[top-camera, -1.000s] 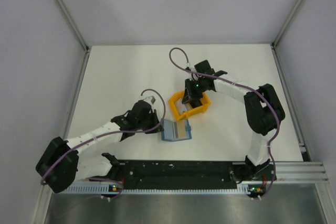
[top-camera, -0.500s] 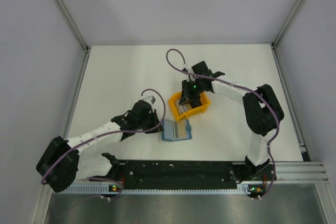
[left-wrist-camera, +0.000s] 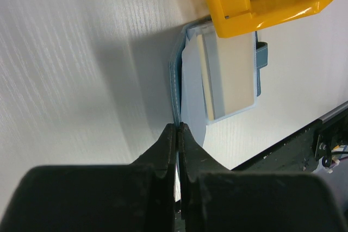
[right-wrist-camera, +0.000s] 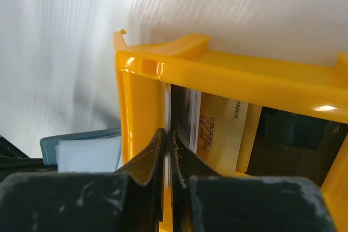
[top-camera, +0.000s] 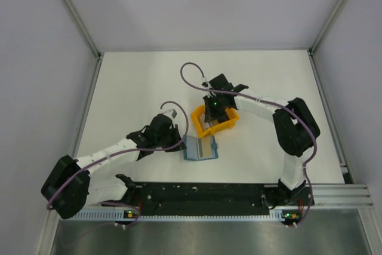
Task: Put the credit cards into the card holder
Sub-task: Pick up the credit card from the storage box.
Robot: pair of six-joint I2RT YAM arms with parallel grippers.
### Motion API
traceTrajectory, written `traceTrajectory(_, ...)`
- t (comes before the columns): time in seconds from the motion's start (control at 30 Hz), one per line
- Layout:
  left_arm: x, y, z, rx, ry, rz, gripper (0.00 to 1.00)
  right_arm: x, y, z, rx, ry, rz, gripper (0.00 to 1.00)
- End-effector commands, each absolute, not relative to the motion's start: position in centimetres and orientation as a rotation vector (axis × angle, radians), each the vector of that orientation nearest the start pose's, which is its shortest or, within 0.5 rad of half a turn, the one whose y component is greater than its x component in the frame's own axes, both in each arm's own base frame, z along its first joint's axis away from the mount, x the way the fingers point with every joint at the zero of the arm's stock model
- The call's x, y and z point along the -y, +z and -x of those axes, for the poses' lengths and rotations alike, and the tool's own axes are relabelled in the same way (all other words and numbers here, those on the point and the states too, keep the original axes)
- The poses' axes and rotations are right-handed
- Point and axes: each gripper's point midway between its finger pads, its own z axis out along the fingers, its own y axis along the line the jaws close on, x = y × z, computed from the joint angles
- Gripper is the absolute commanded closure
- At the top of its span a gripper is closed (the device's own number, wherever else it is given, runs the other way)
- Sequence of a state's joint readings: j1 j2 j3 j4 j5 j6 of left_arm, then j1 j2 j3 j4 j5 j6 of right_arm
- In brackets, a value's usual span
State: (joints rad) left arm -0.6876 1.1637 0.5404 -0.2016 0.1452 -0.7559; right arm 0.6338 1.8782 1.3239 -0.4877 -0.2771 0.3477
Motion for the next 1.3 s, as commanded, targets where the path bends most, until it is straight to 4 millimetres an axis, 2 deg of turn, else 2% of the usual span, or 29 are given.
traceTrajectory(0.0,23.4,7.6,-20.4,-2.494,-0.835,0.001,1.00,-30.3,10.8,-32.6,-2.530,0.613,0.492,1.00)
traceTrajectory(0.13,23.5,7.7,-20.5,-2.491,-0.836,0.003,1.00,-28.6,14.2,-34.1,-2.419,0.499,0.441,1.00)
traceTrajectory(0.27,23.5,7.8,-20.5,-2.490,-0.841,0.003,1.00,-27.5,15.6,-34.7,-2.369,0.420,0.416,1.00)
traceTrajectory(0.5,23.5,7.7,-20.3,-2.497,-0.839,-0.004,1.00,-26.3,14.5,-34.4,-2.371,0.199,0.326,1.00)
traceTrajectory(0.63,23.6,7.7,-20.2,-2.498,-0.848,-0.004,1.00,-26.3,12.4,-34.3,-2.400,0.124,0.307,1.00)
traceTrajectory(0.7,23.6,7.8,-20.2,-2.498,-0.852,-0.006,1.00,-26.8,11.4,-34.2,-2.427,0.135,0.319,1.00)
traceTrajectory(0.9,23.7,8.0,-20.2,-2.494,-0.859,-0.006,1.00,-28.6,8.9,-33.7,-2.492,0.175,0.413,0.89)
traceTrajectory(1.07,23.7,8.0,-20.3,-2.493,-0.861,-0.009,1.00,-30.6,8.9,-32.6,-2.501,0.251,0.482,0.75)
traceTrajectory(1.27,23.7,7.8,-20.2,-2.496,-0.859,-0.009,1.00,-31.7,9.2,-31.9,-2.511,0.324,0.496,0.68)
